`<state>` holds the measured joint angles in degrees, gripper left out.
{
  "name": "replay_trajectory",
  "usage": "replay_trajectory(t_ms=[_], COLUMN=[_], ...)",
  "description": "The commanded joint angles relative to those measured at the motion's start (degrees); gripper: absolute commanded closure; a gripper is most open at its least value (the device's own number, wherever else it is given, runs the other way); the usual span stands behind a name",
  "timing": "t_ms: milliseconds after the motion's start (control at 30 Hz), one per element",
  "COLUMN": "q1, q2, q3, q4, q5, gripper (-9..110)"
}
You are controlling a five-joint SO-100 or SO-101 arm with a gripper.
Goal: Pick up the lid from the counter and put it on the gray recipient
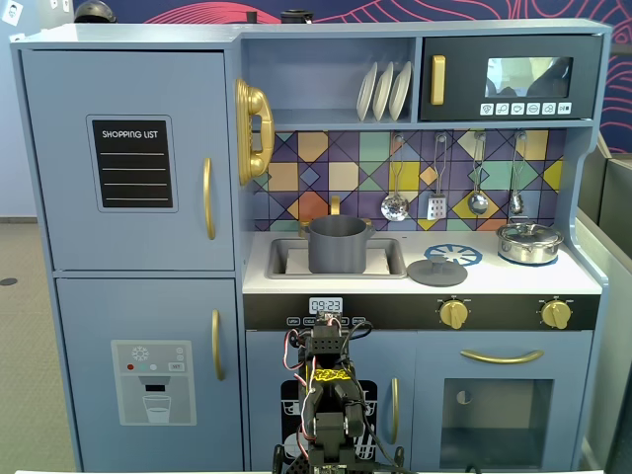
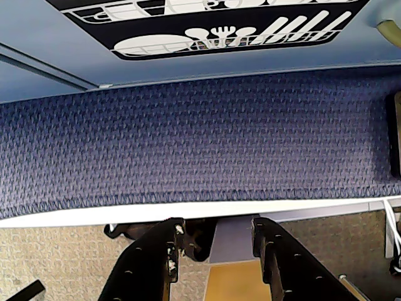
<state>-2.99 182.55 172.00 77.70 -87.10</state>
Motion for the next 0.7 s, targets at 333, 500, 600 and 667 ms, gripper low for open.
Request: replay_trajectory(t_ms=[333, 500, 600, 667], q1=[3.52, 4.04, 4.31, 5.1], q2=[-0.35, -0.44, -0.44, -0.53], q3=[0.0, -1.41, -6.15, -10.37], q4=[9.93, 6.33, 3.87, 2.64], q5=[-1.58, -1.67, -1.14, -2.11], gripper=[101, 101, 101, 101])
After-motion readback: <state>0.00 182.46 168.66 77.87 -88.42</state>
